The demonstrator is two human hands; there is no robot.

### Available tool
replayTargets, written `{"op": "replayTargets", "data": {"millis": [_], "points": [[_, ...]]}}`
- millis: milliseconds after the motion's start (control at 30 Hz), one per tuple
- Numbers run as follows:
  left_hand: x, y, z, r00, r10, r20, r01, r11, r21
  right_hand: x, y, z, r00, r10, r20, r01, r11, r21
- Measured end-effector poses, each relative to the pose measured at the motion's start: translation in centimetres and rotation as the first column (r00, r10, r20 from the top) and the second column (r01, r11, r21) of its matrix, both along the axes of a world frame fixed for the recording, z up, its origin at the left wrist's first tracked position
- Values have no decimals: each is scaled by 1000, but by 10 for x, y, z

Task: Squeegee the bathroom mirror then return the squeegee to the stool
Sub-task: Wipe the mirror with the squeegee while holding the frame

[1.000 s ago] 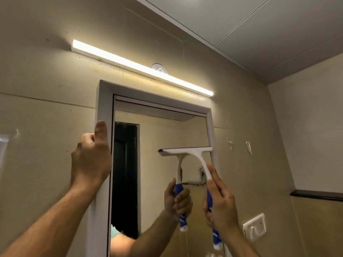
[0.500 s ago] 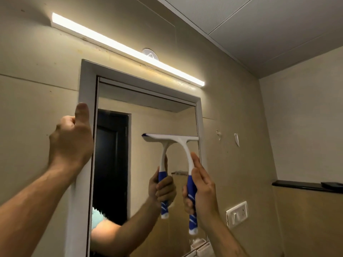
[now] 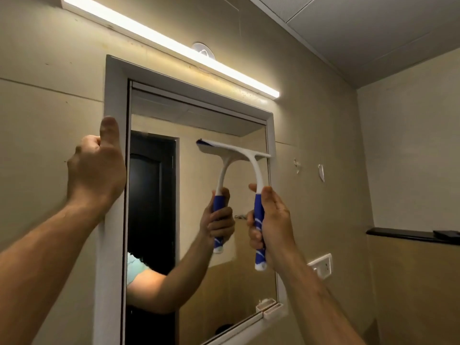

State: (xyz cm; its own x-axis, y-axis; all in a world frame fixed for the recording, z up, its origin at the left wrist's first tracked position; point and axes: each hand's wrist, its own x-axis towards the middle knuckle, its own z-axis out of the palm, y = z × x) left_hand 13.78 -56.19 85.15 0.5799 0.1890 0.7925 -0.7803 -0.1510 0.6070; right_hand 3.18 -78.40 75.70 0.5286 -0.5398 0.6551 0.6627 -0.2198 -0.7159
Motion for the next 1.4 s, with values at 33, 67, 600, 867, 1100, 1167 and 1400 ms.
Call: {"op": "replayTargets", "data": {"millis": [33, 67, 600, 867, 1100, 1167, 1400], "points": [[0, 0, -1, 1000, 1, 3, -1, 1000, 7, -1, 0, -12, 1000, 4, -13, -3, 1000, 7], [2, 0, -2, 1000, 0, 3, 0, 1000, 15, -3, 0, -24, 1000, 2, -22, -1, 1000, 11], [10, 2, -2, 1000, -2, 15, 1, 1000, 17, -11, -6, -16, 990, 134, 49, -136, 990, 39], [2, 1, -2, 1000, 1, -3, -1, 1000, 14, -25, -16, -82, 991, 132, 8, -132, 985, 108], [-5, 2, -2, 1000, -10, -24, 10, 999, 32, -30, -10, -21, 996, 53, 67, -55, 998, 25], [-7, 2, -2, 1000, -13, -29, 14, 999, 33, -30, -11, -25, 998, 48, 42, -49, 998, 28], [-8, 2, -2, 1000, -2, -15, 2, 1000, 22, -29, -17, -91, 997, 80, -9, -78, 990, 121]]}}
